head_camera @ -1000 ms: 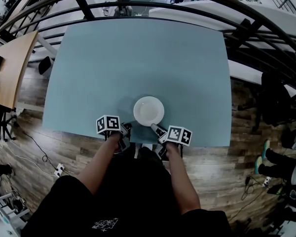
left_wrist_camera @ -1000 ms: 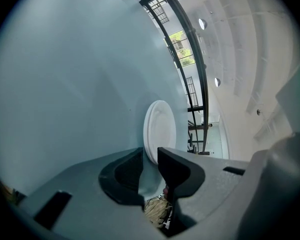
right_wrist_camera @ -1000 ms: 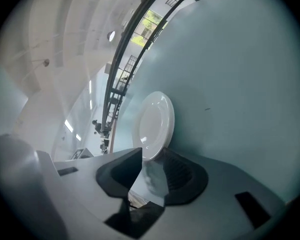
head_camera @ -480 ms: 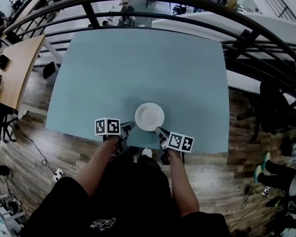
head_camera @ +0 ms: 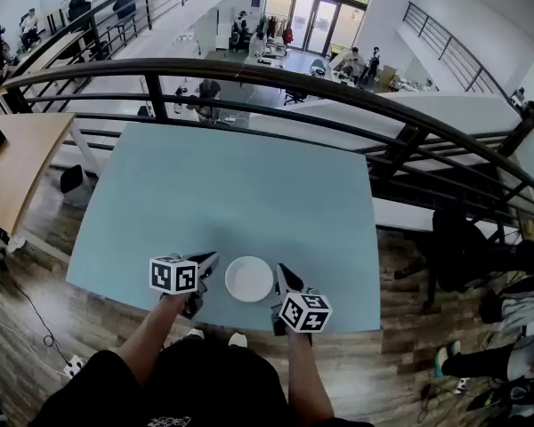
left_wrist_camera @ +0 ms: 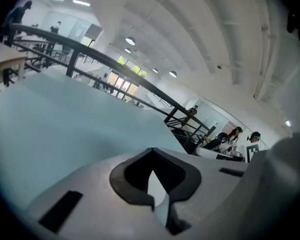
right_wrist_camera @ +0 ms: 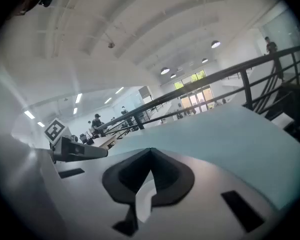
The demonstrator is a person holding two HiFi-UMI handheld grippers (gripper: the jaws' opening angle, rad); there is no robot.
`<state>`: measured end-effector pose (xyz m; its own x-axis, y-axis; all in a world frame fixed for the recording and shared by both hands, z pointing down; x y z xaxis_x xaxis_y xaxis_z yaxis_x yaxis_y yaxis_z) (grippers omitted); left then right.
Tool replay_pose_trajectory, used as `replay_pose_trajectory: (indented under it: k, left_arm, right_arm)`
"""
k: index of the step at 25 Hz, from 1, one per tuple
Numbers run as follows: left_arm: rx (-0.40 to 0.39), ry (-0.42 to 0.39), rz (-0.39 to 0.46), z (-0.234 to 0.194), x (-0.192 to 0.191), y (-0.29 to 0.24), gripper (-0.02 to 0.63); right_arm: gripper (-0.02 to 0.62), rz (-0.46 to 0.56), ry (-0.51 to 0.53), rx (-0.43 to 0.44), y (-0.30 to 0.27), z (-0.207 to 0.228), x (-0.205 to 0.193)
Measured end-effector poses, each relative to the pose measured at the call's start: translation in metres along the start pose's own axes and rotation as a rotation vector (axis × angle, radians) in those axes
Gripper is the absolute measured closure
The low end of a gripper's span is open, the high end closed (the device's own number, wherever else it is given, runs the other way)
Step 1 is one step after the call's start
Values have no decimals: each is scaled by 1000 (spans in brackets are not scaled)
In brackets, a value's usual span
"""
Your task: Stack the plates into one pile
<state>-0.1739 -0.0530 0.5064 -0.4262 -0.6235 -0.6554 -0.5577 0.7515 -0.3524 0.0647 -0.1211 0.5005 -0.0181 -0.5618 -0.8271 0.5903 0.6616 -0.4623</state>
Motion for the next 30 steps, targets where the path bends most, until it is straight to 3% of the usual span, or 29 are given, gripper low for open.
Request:
replay_pose_trajectory:
  k: [5,10,16,23,30]
  left_arm:
    - [-11,-208,40,21,48,29,598]
    - [-48,-330,135,36,90,52,598]
    - [-66,-534,215,65,138,65,598]
    - [-43,-677,304,82,175,81,598]
    - [-23,-743,397,97,200,106,598]
  right_arm:
    - [588,123,55,-74,19,-14,43]
    - [588,240,66,-119,34,-32,74]
    - [588,356,125,-165,54,-53,119]
    - [588,470,152,-195,82,-66,157]
    - [588,550,168,-206,104,-77,174]
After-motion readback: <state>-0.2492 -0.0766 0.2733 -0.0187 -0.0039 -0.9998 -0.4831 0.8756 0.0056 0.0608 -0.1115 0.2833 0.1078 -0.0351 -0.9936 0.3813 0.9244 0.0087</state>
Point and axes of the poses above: the fingertips, and each gripper's own axes: y backward along the fingers, z to its right, x out of its top, the point moved 7 cm from there along y, backward along the fingers, and after that the axes turned 13 degrees about -x, right-handed, at the moved point
